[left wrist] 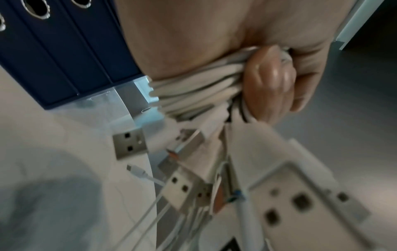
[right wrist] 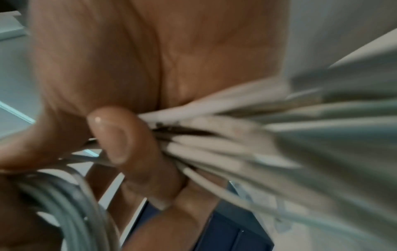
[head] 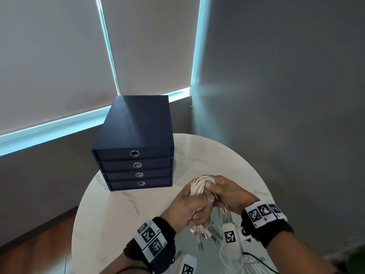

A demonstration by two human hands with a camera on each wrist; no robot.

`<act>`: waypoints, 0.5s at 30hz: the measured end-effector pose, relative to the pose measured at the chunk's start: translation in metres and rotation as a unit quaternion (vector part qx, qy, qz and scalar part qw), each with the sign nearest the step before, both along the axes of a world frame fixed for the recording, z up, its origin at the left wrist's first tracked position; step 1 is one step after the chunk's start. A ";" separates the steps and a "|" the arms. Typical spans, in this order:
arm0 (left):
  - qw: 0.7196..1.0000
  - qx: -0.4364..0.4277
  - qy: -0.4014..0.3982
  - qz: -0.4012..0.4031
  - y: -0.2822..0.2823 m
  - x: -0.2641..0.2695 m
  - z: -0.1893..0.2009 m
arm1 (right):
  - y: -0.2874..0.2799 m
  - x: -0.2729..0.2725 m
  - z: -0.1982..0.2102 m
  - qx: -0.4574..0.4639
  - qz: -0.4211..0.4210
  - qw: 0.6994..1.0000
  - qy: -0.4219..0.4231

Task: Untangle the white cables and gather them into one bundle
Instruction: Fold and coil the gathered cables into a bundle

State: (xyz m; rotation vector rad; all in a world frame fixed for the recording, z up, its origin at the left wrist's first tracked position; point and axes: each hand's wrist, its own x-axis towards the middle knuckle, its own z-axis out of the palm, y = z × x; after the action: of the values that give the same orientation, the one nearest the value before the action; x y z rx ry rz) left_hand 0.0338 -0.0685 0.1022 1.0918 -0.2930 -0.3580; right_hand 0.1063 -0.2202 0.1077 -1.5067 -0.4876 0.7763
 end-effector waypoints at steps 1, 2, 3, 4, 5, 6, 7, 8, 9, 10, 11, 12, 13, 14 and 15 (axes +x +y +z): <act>1.000 -0.006 -0.006 -0.001 0.002 0.000 0.001 | 0.001 0.001 -0.001 -0.008 -0.001 1.000 -0.015; 1.000 -0.010 -0.007 0.002 0.004 0.000 0.000 | 0.002 0.001 -0.001 -0.012 -0.004 1.000 -0.025; 1.000 -0.009 -0.007 0.010 0.006 0.001 -0.002 | 0.003 0.001 0.000 -0.015 -0.012 0.999 -0.033; 1.000 0.001 -0.005 0.026 0.007 0.003 -0.003 | 0.004 0.002 0.002 -0.017 -0.024 0.999 -0.040; 0.999 0.017 -0.003 0.047 0.008 0.005 -0.006 | 0.006 0.002 0.003 -0.019 -0.039 0.998 -0.048; 0.997 0.030 0.005 0.069 0.008 0.007 -0.009 | 0.007 0.002 0.003 -0.024 -0.055 0.997 -0.058; 0.995 0.035 0.015 0.088 0.008 0.008 -0.012 | 0.008 0.004 0.002 -0.030 -0.072 0.995 -0.067; 0.994 0.029 0.025 0.102 0.008 0.010 -0.015 | 0.008 0.004 0.000 -0.038 -0.087 0.993 -0.074; 0.993 0.020 0.033 0.112 0.008 0.011 -0.016 | 0.009 0.005 -0.002 -0.043 -0.101 0.991 -0.079; 0.992 0.012 0.042 0.121 0.007 0.012 -0.018 | 0.009 0.006 -0.004 -0.045 -0.112 0.989 -0.081; 0.990 0.008 0.051 0.129 0.005 0.013 -0.019 | 0.010 0.006 -0.005 -0.046 -0.121 0.988 -0.082; 0.989 0.006 0.058 0.136 0.004 0.014 -0.019 | 0.011 0.006 -0.006 -0.047 -0.128 0.987 -0.082; 0.987 0.006 0.066 0.145 0.003 0.014 -0.019 | 0.011 0.007 -0.007 -0.049 -0.134 0.986 -0.083; 0.985 0.011 0.071 0.157 0.003 0.014 -0.019 | 0.012 0.008 -0.007 -0.052 -0.141 0.985 -0.087; 0.982 0.019 0.074 0.171 0.003 0.015 -0.018 | 0.012 0.009 -0.008 -0.055 -0.147 0.983 -0.093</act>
State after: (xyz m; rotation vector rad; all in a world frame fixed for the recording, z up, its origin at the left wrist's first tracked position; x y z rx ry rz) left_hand 0.0489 -0.0654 0.0841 1.1226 0.0355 -0.1369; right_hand 0.1151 -0.2084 0.0999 -1.7164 -0.3533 0.4391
